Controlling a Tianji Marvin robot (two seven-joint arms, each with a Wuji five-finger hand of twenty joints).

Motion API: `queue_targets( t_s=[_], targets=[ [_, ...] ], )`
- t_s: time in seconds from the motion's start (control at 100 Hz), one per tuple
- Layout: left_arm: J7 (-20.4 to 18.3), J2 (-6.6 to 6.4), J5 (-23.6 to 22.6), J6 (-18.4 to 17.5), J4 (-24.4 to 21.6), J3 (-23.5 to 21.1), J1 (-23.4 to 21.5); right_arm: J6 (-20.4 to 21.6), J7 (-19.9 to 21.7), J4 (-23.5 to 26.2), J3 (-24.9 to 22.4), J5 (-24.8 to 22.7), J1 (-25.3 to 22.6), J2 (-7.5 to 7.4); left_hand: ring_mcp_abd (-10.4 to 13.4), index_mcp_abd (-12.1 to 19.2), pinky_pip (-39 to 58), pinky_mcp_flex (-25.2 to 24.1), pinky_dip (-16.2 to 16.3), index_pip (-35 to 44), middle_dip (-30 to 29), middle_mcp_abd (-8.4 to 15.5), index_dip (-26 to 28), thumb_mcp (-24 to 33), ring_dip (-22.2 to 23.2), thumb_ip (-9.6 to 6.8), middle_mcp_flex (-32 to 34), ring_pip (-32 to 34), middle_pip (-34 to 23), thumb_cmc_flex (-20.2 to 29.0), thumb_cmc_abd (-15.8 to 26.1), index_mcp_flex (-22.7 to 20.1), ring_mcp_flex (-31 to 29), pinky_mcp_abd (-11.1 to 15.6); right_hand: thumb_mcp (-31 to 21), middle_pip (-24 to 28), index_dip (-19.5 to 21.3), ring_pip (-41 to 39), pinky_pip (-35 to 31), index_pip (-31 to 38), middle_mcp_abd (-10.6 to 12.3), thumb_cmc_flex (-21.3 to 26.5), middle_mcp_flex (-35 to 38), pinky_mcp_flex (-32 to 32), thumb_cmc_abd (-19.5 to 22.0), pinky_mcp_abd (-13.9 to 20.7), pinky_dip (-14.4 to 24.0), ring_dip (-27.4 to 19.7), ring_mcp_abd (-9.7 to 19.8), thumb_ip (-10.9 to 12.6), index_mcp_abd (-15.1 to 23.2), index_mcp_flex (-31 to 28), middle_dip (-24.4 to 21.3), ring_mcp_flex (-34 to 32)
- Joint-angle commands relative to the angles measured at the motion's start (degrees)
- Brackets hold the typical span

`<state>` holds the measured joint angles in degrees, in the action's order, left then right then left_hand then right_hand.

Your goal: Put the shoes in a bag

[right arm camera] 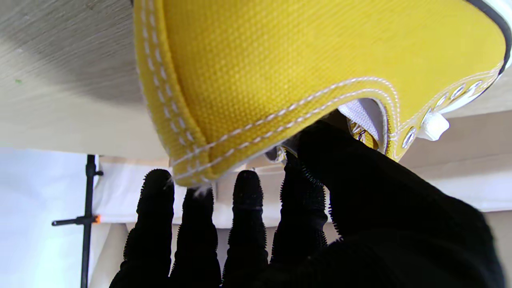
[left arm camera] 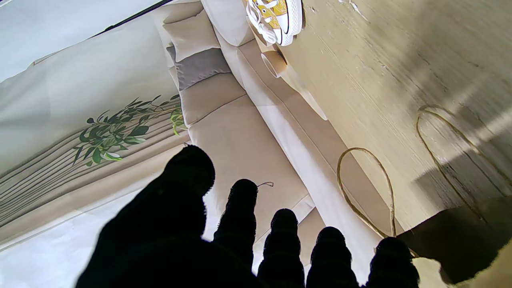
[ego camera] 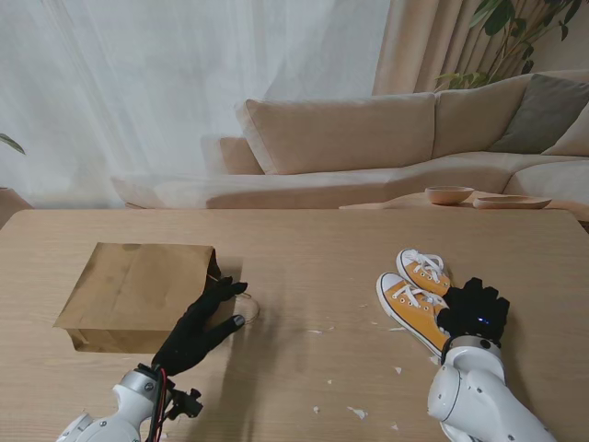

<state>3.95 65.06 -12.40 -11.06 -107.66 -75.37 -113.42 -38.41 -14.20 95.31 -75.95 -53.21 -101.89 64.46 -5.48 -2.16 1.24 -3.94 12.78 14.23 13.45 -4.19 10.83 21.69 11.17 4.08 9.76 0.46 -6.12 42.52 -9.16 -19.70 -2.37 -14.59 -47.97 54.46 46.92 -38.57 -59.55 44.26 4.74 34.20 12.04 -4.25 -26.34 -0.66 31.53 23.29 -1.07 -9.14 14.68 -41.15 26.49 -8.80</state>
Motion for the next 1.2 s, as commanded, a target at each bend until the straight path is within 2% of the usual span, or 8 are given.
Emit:
queue_targets(
  t_s=[0.0, 0.21, 0.47, 0.71, 0.83, 0.93, 0.99, 1.19],
  targets=[
    [-0.7, 0.18, 0.0, -0.1, -0.6, 0.0, -0.4, -0.3, -0.6, -0.4, 0.6, 0.6, 1.1, 1.01, 1.8, 1.5, -1.0, 0.4, -0.3, 0.6, 0.6, 0.8, 0.5, 0.5, -0.2, -0.10, -0.7, -0.6, -0.3, 1.7, -0.2, 0.0, 0.7, 2.3, -3.4, -1.4, 1.9, 1.4, 1.0, 3.0, 2.0, 1.0, -2.2, 1.4, 4.0, 1.8, 1.4, -0.8, 1.7, 0.2, 14.0, -5.6, -0.7, 2.1],
    [-0.9, 0.15, 0.1, 0.2, -0.7, 0.0, -0.5, -0.9, -6.4, -3.4, 1.3, 5.7, 4.2, 2.94, 1.7, 1.7, -1.0, 0.4, -0.3, 0.6, 0.6, 0.9, 0.5, 0.3, -0.3, -0.09, -0.7, -0.6, -0.2, 1.7, -0.2, 0.0, 0.7, 2.3, -4.4, -2.1, 1.8, 1.9, 1.2, 2.7, 2.9, 0.5, -2.0, 1.8, 3.3, 1.7, 2.0, -1.1, 2.3, -0.2, 14.3, -6.1, -1.2, 1.8],
    [-0.8, 0.17, 0.0, 0.5, -0.7, 0.1, -0.4, -2.4, -6.7, -4.7, 1.2, 7.0, 5.5, 3.31, 1.8, 1.8, -1.0, 0.4, -0.4, 0.6, 0.7, 1.0, 0.5, 0.2, -0.4, -0.07, -0.8, -0.6, -0.1, 1.6, -0.1, 0.1, 0.7, 2.4, -4.6, -2.4, 1.0, 1.9, 1.4, 2.3, 3.1, 0.2, -2.0, 2.2, 3.0, 1.7, 2.6, -1.0, 2.3, -0.6, 14.7, -5.9, -1.5, 1.9],
    [-0.8, 0.17, 0.0, 0.7, -0.8, 0.2, -0.4, -4.0, -3.2, -3.9, 0.9, 6.6, 4.1, 2.61, 1.8, 1.7, -1.1, 0.4, -0.5, 0.6, 0.7, 1.0, 0.5, 0.2, -0.4, -0.07, -0.7, -0.6, -0.1, 1.7, -0.2, 0.1, 0.7, 2.4, -4.5, -3.2, -12.8, 2.3, 2.6, 4.5, 3.3, -1.5, -2.0, 2.3, 1.6, 1.5, 4.2, -1.1, 2.2, -1.1, 12.4, -3.7, -2.2, 1.9],
    [-0.8, 0.17, 0.1, 0.7, -0.8, 0.2, -0.3, -4.3, -0.5, -2.6, 0.8, 5.6, 2.9, 1.91, 1.9, 1.7, -1.1, 0.4, -0.5, 0.7, 0.7, 1.0, 0.5, 0.2, -0.4, -0.06, -0.7, -0.6, -0.1, 1.7, -0.1, 0.0, 0.7, 2.4, -4.6, -7.2, -20.2, 4.6, 3.9, 1.9, 2.3, -6.6, -1.8, 2.9, -2.4, 0.9, 3.7, -2.3, 1.7, -1.3, 11.2, 5.0, -4.3, 1.8],
    [-1.0, 0.14, 0.1, 0.5, -0.6, 0.1, -0.3, -4.1, 0.7, -1.5, 0.2, 4.9, 1.8, 1.56, 1.8, 1.6, -1.1, 0.4, -0.5, 0.7, 0.7, 1.0, 0.5, 0.2, -0.4, -0.06, -0.8, -0.6, -0.1, 1.7, -0.2, 0.0, 0.7, 2.4, -6.7, -10.1, -17.2, 5.5, 4.9, -5.1, 1.1, -11.7, -1.6, 3.0, -2.8, 0.5, 3.6, -2.7, 1.1, 0.0, 7.9, 9.6, -6.0, 1.8],
    [-1.1, 0.12, 0.2, 0.5, -0.7, 0.1, -0.3, -3.8, 1.2, -0.7, -0.2, 4.8, 1.0, 1.45, 1.9, 1.6, -1.1, 0.4, -0.5, 0.7, 0.7, 0.9, 0.5, 0.2, -0.4, -0.07, -0.8, -0.6, -0.1, 1.7, -0.1, 0.0, 0.6, 2.4, -7.4, -12.3, -13.0, 6.5, 5.7, -11.5, 0.7, -15.1, -1.5, 3.2, -2.1, 0.2, 3.5, -3.1, 0.9, 4.2, 4.2, 11.2, -6.9, 1.7],
    [-1.3, 0.06, 0.1, 0.4, -0.7, 0.0, -0.4, -2.7, 5.9, 4.9, -3.2, 2.0, -3.8, 0.30, 1.8, 1.6, -1.1, 0.4, -0.5, 0.7, 0.7, 0.9, 0.5, 0.2, -0.4, -0.07, -0.7, -0.6, -0.2, 1.7, -0.2, -0.1, 0.7, 2.4, -3.7, -21.0, -13.0, 11.3, 10.4, -16.9, -0.3, -18.7, -1.4, 3.6, -1.8, -1.3, 1.7, -5.5, 0.1, 4.5, -3.3, 17.1, -10.1, 1.7]
  ],
)
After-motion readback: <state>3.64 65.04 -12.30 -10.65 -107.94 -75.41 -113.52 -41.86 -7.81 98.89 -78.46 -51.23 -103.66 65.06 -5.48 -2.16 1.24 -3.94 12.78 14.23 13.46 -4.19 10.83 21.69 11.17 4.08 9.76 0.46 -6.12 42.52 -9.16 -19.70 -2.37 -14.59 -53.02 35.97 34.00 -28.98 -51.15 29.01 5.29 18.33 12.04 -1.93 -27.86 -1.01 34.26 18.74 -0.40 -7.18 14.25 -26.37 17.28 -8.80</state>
